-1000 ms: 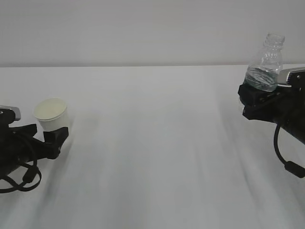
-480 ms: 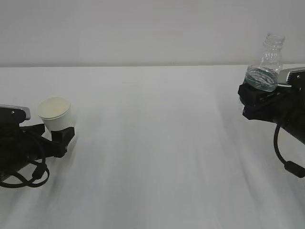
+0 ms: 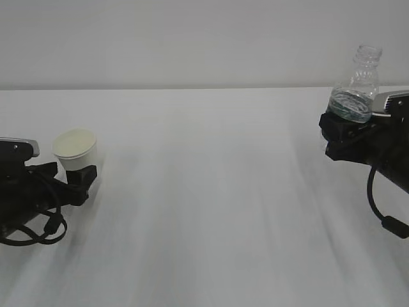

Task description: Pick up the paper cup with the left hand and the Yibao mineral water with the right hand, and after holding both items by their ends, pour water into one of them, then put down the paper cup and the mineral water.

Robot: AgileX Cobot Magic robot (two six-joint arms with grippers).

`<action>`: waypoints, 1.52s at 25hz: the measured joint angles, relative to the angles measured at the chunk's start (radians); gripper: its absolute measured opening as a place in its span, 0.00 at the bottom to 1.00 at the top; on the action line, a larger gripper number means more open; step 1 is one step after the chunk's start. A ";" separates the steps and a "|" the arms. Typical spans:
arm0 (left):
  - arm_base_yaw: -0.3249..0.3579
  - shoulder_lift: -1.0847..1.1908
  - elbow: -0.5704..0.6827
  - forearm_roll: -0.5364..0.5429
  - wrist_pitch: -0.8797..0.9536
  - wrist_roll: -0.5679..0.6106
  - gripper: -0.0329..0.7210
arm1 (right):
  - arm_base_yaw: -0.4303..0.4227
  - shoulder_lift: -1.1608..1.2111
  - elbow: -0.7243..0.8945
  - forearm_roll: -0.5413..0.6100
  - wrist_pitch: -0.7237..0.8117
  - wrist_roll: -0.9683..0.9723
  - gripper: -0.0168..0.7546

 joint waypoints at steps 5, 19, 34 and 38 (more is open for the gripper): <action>0.021 0.018 -0.029 0.006 0.000 0.001 0.89 | 0.000 0.000 0.000 0.000 0.000 0.000 0.58; 0.027 0.091 -0.122 0.053 0.000 0.001 0.87 | 0.000 0.000 0.000 0.000 0.000 0.002 0.58; 0.027 0.105 -0.151 0.070 0.000 0.005 0.83 | 0.000 0.000 0.000 0.000 0.000 0.002 0.58; 0.027 0.105 -0.155 0.072 0.000 0.005 0.83 | 0.000 0.000 0.000 0.000 0.000 0.002 0.58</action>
